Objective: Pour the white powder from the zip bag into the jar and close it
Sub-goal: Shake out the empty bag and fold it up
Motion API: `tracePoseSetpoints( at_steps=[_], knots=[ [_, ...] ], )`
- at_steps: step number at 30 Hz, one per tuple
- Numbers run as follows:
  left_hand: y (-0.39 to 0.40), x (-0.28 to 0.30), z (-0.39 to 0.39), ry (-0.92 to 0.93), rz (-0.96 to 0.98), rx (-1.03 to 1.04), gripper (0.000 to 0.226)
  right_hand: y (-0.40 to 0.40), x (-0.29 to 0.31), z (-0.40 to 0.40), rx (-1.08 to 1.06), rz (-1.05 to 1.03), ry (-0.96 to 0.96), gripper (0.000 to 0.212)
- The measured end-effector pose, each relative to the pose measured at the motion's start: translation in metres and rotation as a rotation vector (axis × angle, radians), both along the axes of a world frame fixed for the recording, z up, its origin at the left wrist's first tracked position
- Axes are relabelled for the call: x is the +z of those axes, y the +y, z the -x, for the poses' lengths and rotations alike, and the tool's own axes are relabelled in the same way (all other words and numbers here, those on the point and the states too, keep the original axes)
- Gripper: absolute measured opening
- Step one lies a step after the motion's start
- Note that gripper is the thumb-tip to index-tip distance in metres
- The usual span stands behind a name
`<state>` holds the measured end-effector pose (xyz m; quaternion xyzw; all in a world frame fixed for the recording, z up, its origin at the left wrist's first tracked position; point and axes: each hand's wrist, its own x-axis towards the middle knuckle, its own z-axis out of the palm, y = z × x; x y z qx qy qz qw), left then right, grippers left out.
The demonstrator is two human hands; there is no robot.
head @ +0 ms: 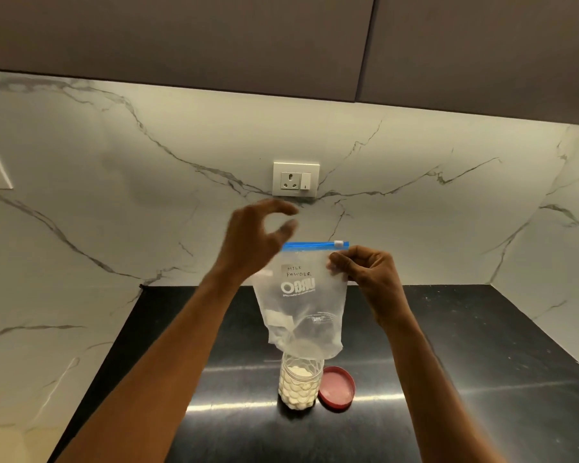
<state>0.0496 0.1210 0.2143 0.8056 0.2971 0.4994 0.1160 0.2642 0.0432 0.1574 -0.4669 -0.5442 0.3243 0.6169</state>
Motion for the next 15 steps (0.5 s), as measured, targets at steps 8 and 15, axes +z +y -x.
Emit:
tracePoseSetpoints(
  at_steps=[8, 15],
  knots=[
    [-0.004, 0.028, -0.058, 0.47, 0.132, -0.324, 0.022, 0.0, 0.004, 0.01, 0.015, -0.049, -0.025, 0.019],
    [0.001, 0.022, -0.061, 0.385, 0.18, -0.324, 0.023, -0.003, -0.001, 0.002, -0.053, -0.062, -0.017, 0.019]
  ],
)
